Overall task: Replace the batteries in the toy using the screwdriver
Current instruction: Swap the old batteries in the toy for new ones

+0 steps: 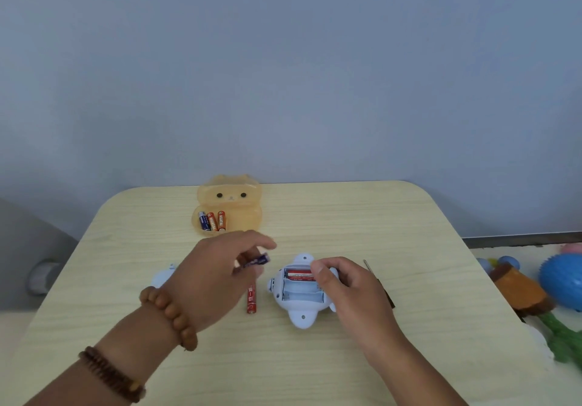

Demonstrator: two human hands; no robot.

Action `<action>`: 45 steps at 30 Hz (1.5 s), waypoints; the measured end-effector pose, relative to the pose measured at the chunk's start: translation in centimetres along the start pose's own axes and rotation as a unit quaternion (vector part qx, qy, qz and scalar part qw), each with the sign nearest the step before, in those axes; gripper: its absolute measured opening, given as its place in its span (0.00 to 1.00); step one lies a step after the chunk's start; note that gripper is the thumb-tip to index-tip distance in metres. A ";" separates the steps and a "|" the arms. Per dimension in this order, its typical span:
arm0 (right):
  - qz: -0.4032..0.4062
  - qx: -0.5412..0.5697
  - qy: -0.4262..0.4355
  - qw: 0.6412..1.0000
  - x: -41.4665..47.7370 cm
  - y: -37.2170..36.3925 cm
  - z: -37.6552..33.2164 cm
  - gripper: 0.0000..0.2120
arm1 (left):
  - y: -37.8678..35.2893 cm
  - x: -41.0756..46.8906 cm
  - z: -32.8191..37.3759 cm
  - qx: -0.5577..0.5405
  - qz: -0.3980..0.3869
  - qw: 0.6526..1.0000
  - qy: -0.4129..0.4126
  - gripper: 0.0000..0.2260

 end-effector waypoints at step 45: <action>-0.005 -0.034 0.048 0.998 0.1 -0.2 0.4 0.11 | -4.3 1.9 0.3 -0.033 -0.024 0.992 0.119 0.13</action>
Point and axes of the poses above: each hand's wrist, its own x-axis towards the middle knuckle, its own y-axis out of the back of the hand, z = x × y, the point moved 7 cm from there along x, towards the middle knuckle, and after that the axes turned 8 degrees about x, right-handed, at the moved point
